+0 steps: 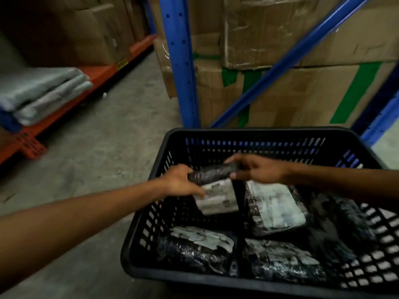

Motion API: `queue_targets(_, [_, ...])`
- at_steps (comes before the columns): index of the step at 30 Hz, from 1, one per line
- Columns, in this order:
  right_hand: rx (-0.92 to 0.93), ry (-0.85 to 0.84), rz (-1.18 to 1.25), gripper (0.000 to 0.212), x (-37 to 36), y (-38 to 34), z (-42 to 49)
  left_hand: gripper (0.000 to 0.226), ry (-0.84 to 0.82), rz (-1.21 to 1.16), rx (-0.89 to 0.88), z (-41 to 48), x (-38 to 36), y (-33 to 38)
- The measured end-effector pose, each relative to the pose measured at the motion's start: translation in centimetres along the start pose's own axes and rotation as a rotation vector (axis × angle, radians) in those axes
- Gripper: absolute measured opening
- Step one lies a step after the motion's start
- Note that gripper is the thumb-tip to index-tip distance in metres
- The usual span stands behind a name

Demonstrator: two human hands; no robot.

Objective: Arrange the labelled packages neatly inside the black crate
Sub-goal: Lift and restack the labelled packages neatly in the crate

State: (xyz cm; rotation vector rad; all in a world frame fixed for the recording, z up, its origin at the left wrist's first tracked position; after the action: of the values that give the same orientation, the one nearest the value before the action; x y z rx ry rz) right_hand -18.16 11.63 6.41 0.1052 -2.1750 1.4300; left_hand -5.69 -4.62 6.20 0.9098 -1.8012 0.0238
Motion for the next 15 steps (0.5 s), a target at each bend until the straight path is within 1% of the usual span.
queue_targets(2, [-0.093, 0.102, 0.344, 0.027, 1.8, -0.1, -0.9, 0.051, 0.038, -0.322, 0.066, -0.6, 1.8, 0.1])
queue_targets(3, [-0.144, 0.164, 0.445, 0.025, 2.4, 0.1, -1.2, 0.057, 0.055, -0.451, 0.087, -0.9, 2.5, 0.2])
queue_targets(5, [-0.262, 0.259, 0.625, 0.036, 2.7, 1.0, -1.4, 0.063, 0.056, -0.636, 0.136, -1.3, 3.3, 0.5])
queue_targets(6, [-0.322, 0.283, 0.684, 0.042, 2.4, 1.3, -1.5, 0.062, 0.052, -0.714, 0.179, -1.2, 3.2, 0.6])
queue_targets(7, [-0.365, 0.294, 0.705, 0.045, 2.0, 1.5, -1.6, 0.056, 0.053, -0.792, 0.224, -0.9, 2.8, 0.7])
queue_targets(8, [-0.381, 0.276, 0.704, 0.044, 1.4, 1.4, -1.4, 0.048, 0.061, -0.856, 0.263, -0.8, 2.3, 0.7])
queue_targets(10, [-0.384, 0.228, 0.628, 0.033, -0.1, 1.0, -1.1, 0.042, 0.064, -0.908, 0.320, -0.1, 0.7, 0.6])
queue_targets(11, [-0.396, 0.229, 0.578, 0.031, -0.9, 1.1, -0.9, 0.042, 0.058, -0.875, 0.331, 0.2, -0.2, 0.5])
queue_targets(13, [-0.449, 0.290, 0.524, 0.029, -2.4, 1.6, -0.6, 0.042, 0.054, -0.746, 0.340, 0.7, -1.9, 0.1])
queue_targets(15, [-0.469, 0.327, 0.527, 0.020, -3.9, 2.3, -0.1, 0.043, 0.063, -0.627, 0.339, 1.2, -3.2, -0.6])
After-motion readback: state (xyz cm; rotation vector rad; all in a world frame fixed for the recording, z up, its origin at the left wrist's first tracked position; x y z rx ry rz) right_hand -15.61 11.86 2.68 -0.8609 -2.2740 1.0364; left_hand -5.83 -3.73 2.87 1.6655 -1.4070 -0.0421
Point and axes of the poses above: each hand's wrist, its own z-axis towards the middle knuckle, its own x-axis out of the back of the hand, y = z × x, the point moved 6 cm from there along z, towards the middle knuckle, and after that the axes turned 4 degrees about z, right-handed, at the moved point
